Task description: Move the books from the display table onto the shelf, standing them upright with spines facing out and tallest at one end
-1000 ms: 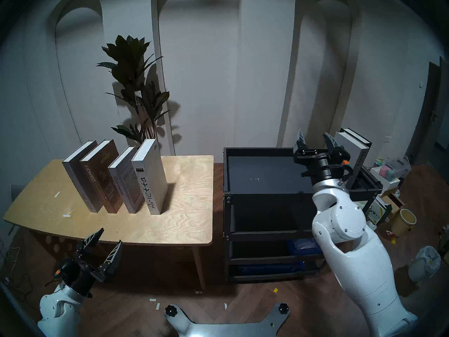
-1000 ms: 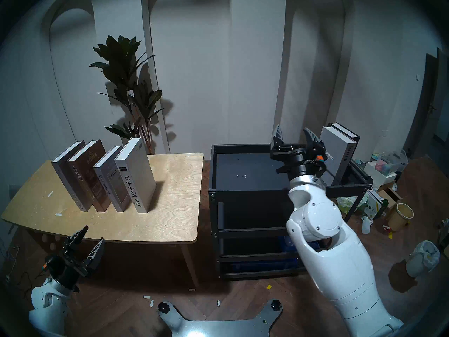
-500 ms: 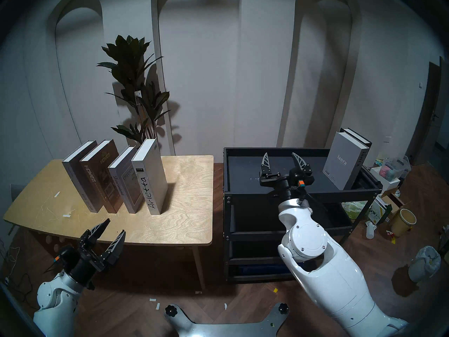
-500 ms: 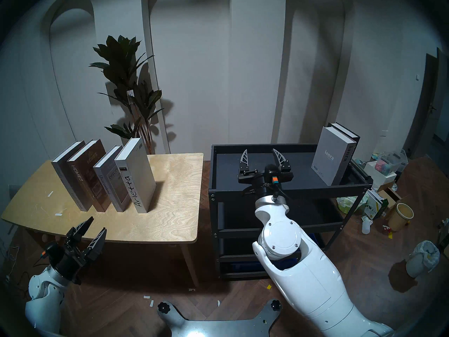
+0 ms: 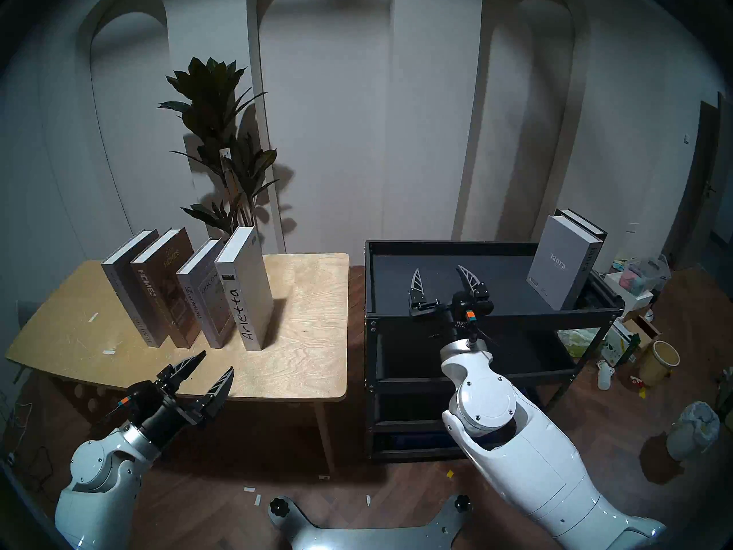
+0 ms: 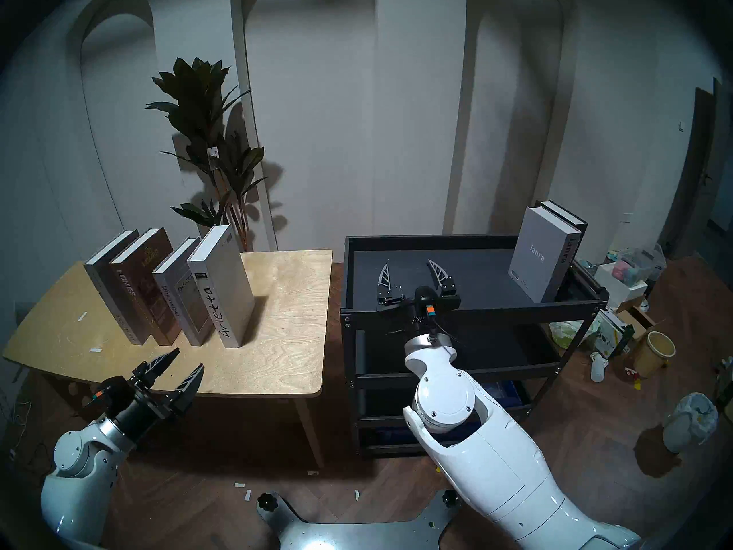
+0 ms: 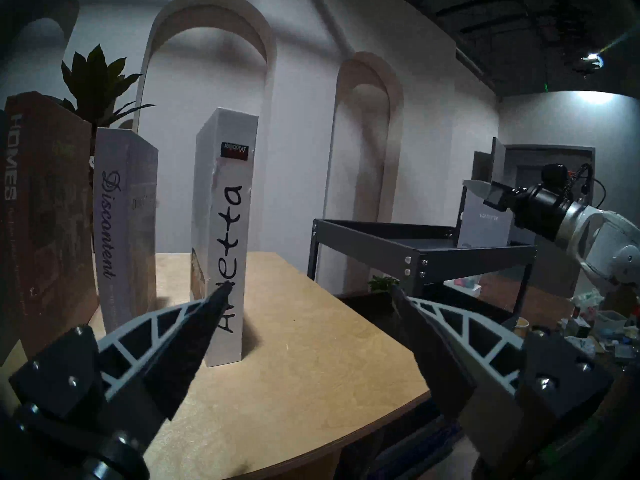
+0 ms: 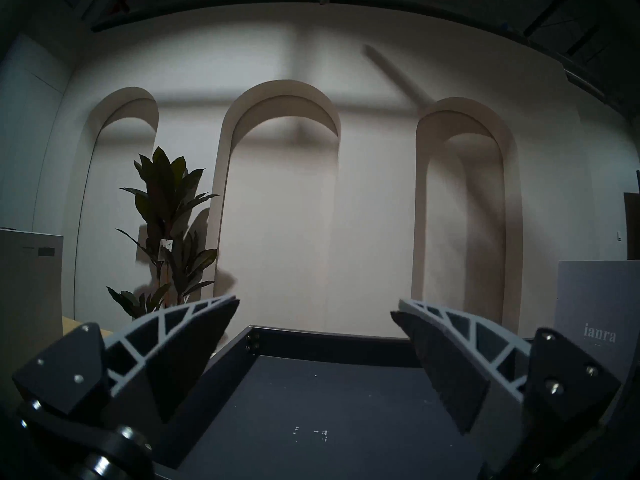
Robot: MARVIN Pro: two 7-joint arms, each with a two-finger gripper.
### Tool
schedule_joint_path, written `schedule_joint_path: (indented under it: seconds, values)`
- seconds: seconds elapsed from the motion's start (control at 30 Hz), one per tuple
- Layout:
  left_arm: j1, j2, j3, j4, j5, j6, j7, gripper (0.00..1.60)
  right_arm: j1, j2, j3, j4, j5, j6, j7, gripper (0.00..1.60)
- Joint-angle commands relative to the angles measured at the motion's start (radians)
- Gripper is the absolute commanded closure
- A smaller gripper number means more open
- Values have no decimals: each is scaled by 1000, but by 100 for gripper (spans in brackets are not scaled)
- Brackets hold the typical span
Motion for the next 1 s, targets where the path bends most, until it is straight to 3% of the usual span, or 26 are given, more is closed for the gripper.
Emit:
schedule_joint_path:
  seconds: [0.0, 0.23, 0.43, 0.97]
  values:
    - [-91, -18, -32, -7, 79, 19, 115, 0, 21, 0, -2, -18, -3, -25, 14, 0]
    - [-117, -47, -17, -23, 138, 48, 253, 0, 18, 7, -5, -25, -10, -37, 23, 0]
    - [-148, -53, -13, -17, 153, 55, 300, 0, 17, 6, -3, -24, -11, -40, 26, 0]
    - [-266, -26, 7, -1, 162, 101, 335, 0, 15, 2, 2, -24, -14, -41, 33, 0]
